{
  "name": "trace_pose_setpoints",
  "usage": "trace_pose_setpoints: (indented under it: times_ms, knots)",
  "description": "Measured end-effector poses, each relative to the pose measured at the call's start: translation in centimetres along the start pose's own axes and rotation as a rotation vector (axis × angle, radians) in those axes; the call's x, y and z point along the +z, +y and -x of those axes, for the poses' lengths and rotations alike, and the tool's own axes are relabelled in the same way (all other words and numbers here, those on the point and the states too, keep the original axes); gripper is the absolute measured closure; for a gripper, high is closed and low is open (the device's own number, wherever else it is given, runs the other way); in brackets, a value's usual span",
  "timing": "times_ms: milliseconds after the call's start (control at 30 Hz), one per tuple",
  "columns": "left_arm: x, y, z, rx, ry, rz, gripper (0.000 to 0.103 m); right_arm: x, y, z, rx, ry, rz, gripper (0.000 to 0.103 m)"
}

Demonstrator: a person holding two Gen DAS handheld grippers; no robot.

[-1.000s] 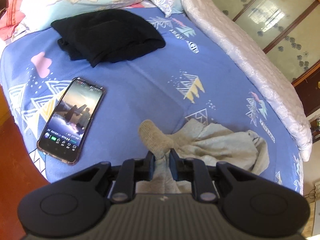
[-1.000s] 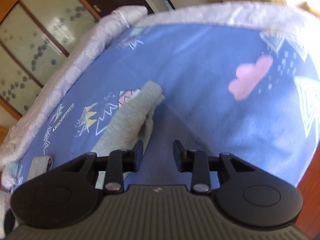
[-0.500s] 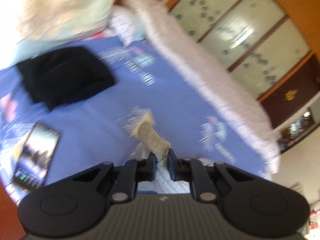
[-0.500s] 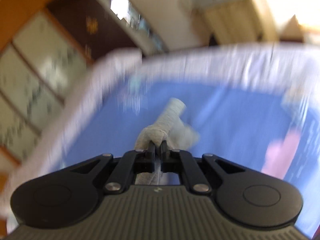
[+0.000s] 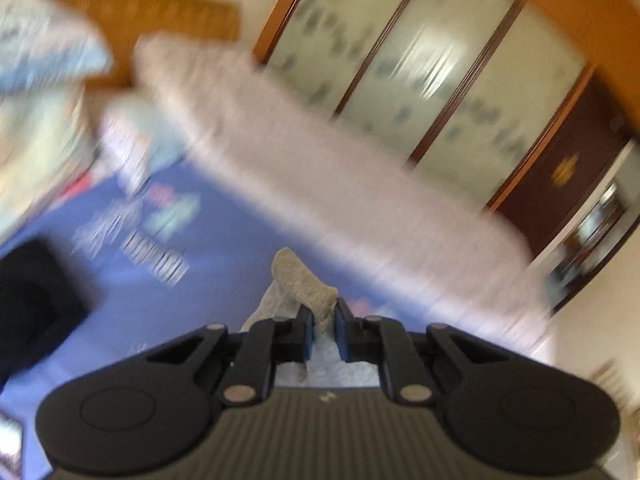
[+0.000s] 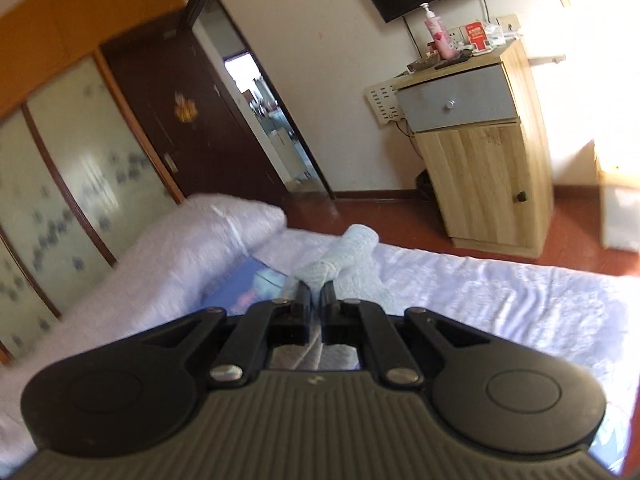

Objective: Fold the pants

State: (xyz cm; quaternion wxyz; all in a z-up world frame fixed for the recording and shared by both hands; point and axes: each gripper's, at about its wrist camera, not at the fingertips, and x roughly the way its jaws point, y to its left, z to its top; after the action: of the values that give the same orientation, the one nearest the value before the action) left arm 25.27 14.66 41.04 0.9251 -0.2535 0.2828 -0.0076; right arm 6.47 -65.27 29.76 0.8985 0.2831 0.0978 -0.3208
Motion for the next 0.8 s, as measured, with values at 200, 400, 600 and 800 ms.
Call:
trace_pose_setpoints:
  times_ms: [200, 400, 600, 800]
  knots:
    - [-2.1, -0.5, 11.0, -0.241, -0.241, -0.107, 0.092, 0.7, -1.0, 2.7, 0.075, -0.083, 0.033, 0.096]
    - [-15.7, 11.8, 11.4, -0.125, -0.046, -0.127, 0.092, -5.0, -7.0, 2.9, 0.037, 0.025, 0.044, 0.096]
    - [-31.0, 24.5, 4.1, 0.100, 0.334, 0.005, 0.092, -14.0, -13.8, 0.3, -0.204, 0.267, 0.057, 0.096]
    - [-36.9, 30.2, 2.1, 0.161, 0.384, 0.157, 0.084, -16.4, -14.0, 0.9, -0.273, 0.301, 0.084, 0.087]
